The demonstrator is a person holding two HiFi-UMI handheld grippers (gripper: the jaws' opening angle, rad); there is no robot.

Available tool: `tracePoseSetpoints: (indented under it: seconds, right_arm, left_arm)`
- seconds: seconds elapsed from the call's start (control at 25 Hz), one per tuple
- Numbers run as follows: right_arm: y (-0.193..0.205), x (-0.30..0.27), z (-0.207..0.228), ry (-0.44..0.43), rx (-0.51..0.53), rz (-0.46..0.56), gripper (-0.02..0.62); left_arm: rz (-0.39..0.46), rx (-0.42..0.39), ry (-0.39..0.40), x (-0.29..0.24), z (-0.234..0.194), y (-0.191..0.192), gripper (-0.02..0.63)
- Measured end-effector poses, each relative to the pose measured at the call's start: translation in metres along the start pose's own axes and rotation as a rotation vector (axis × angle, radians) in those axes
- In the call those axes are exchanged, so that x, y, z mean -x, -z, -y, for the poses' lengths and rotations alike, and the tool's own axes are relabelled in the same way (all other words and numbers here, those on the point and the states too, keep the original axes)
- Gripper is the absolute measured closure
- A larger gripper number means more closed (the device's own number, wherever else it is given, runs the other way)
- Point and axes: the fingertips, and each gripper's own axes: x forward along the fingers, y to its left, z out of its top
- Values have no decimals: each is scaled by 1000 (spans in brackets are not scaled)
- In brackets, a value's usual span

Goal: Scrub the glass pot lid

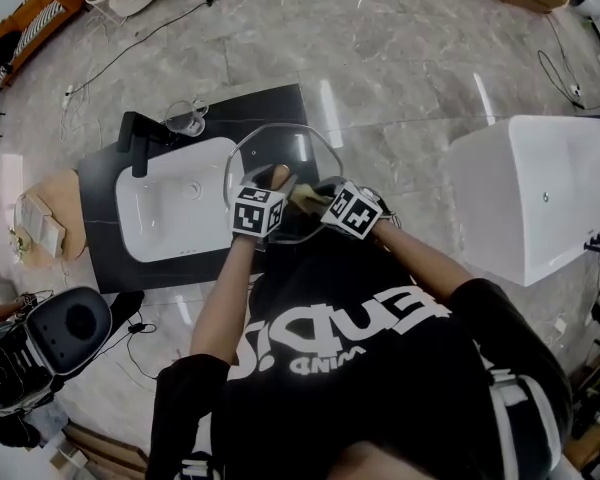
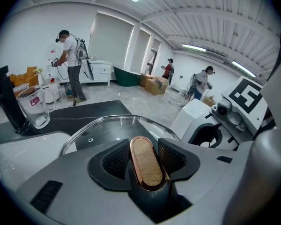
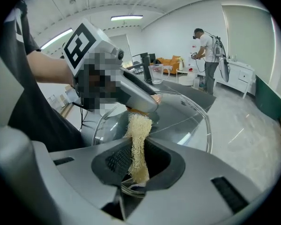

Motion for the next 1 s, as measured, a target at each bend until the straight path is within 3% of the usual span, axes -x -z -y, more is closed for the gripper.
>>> tracePoseSetpoints:
  seconds: [0.2,0.56,1.0]
  right_arm:
    - [-5,6,28,27,-10,-9,548]
    - [-6,7,41,-7,26,-38,548]
    - [-9,5,77,63,-101,15,548]
  left_arm:
    - [1,7,3,1,0,-1,405]
    - [10,38,3,0,1,-1,408]
    - [16,60,3,-2,-2,0,408]
